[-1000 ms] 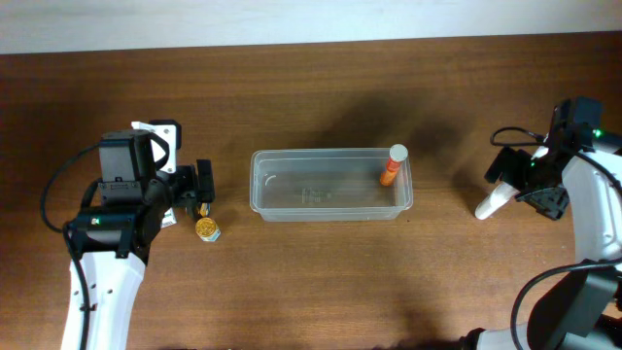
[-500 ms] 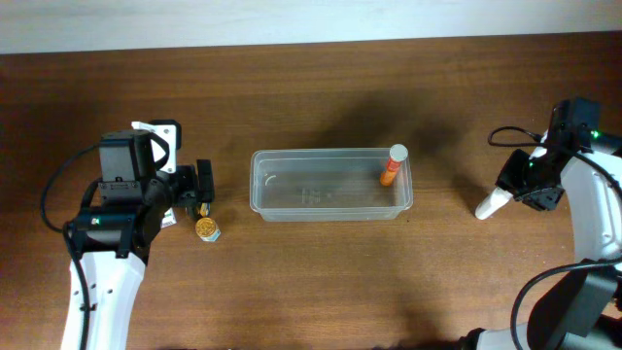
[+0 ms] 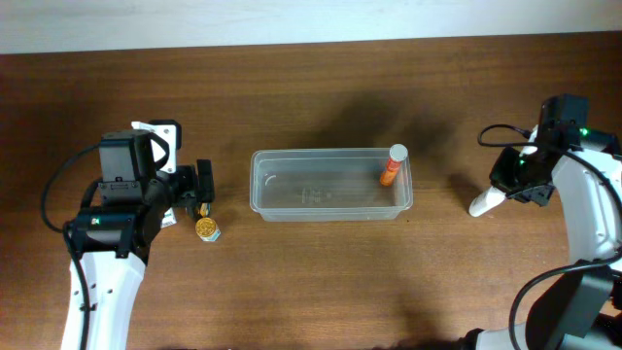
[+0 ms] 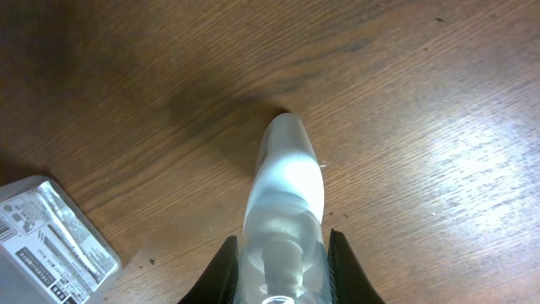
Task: Pack container
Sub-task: 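Move the right gripper to the white bottle and grasp it, then place the white bottle in the container's right end, release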
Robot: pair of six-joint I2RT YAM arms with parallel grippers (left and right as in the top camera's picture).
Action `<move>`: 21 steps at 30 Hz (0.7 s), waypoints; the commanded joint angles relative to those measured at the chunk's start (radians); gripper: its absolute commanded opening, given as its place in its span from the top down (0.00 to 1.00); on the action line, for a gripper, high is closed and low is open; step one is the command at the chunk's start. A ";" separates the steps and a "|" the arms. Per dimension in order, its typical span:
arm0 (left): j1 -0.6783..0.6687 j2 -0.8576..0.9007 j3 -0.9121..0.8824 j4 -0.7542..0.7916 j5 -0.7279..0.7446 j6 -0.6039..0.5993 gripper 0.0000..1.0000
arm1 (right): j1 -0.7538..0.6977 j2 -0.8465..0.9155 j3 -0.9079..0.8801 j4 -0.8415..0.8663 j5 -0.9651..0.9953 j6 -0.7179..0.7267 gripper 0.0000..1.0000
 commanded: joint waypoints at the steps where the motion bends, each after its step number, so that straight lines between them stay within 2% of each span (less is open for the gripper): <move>1: -0.003 0.005 0.018 0.003 0.014 -0.005 0.00 | 0.030 -0.004 0.023 -0.011 -0.018 -0.008 0.90; 7: -0.003 0.005 0.018 0.003 0.014 -0.005 0.01 | 0.093 -0.037 0.178 -0.158 -0.021 -0.077 0.95; 12: -0.003 0.005 0.018 0.003 0.014 -0.005 0.01 | 0.195 -0.096 0.344 -0.296 -0.021 -0.112 0.95; 21: -0.003 0.005 0.018 0.003 0.014 -0.005 0.01 | 0.452 -0.159 0.376 -0.352 -0.021 -0.098 0.95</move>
